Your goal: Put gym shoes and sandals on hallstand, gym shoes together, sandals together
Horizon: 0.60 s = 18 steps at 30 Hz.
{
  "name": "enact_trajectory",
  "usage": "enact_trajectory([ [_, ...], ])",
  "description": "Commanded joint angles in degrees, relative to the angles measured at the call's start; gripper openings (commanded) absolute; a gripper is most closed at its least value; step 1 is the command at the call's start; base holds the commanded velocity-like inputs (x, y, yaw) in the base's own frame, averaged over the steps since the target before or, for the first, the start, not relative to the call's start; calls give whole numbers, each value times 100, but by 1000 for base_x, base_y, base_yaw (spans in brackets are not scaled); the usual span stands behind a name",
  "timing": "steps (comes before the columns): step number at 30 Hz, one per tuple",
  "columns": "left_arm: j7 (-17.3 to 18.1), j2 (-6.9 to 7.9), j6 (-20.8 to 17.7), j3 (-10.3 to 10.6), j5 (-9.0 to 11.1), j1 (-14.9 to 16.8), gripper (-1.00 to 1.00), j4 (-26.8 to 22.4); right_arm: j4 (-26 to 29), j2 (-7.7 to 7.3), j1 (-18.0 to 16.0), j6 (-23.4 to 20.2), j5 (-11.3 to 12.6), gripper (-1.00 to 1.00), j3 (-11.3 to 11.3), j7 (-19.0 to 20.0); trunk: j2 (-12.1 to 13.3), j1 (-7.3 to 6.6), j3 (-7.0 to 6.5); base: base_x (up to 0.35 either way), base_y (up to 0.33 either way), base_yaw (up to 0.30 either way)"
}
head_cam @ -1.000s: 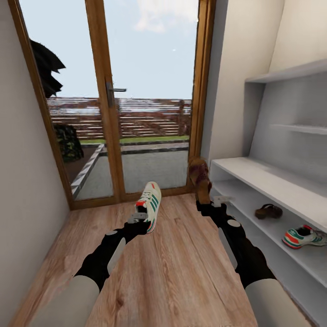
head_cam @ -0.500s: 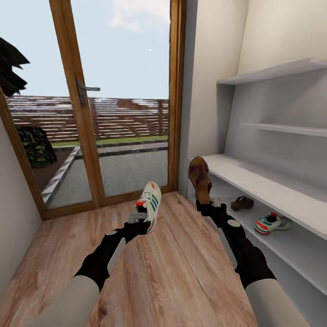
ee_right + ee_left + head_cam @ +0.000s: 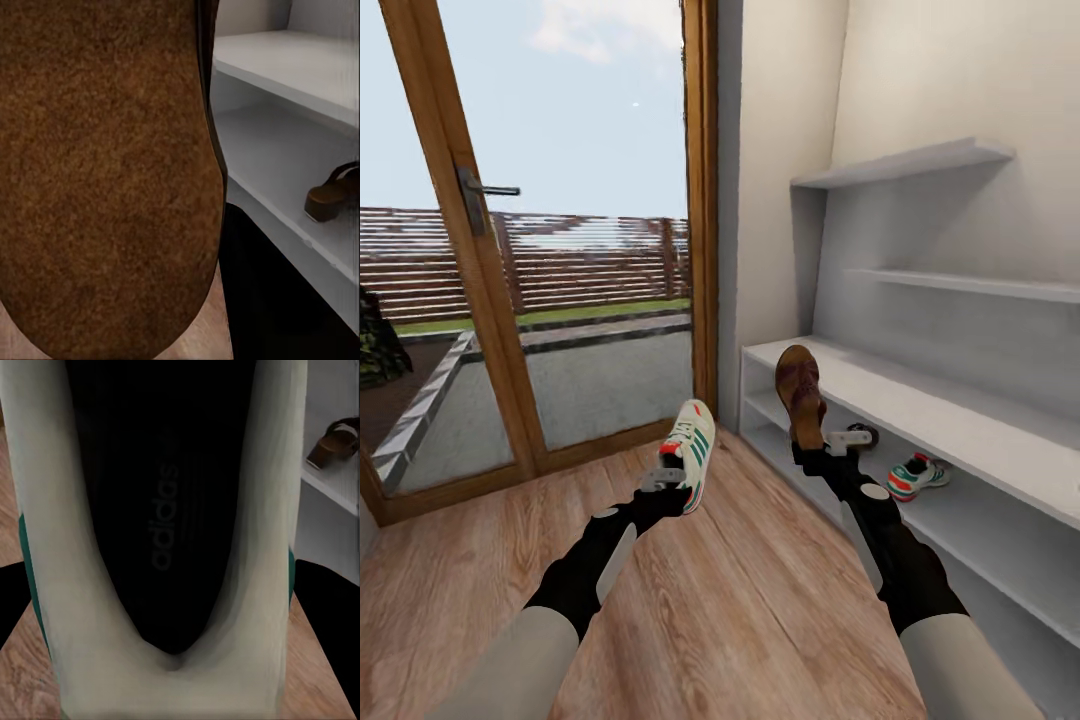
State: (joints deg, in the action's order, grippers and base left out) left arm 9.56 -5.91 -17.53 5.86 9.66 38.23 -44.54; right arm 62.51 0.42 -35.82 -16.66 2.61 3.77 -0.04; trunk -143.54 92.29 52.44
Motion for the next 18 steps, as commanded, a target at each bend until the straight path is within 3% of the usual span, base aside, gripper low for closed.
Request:
enact_trajectory([
  [1,2,2,-40,2,63,0,-100,-11,7,2,-4,-32,46,-100,1,-4,-3,0,6,143,138,-300],
  [18,2,2,-40,-3,63,0,-100,-11,7,1,-4,-35,47,-100,-8,-4,-3,0,6,18,12,-300],
])
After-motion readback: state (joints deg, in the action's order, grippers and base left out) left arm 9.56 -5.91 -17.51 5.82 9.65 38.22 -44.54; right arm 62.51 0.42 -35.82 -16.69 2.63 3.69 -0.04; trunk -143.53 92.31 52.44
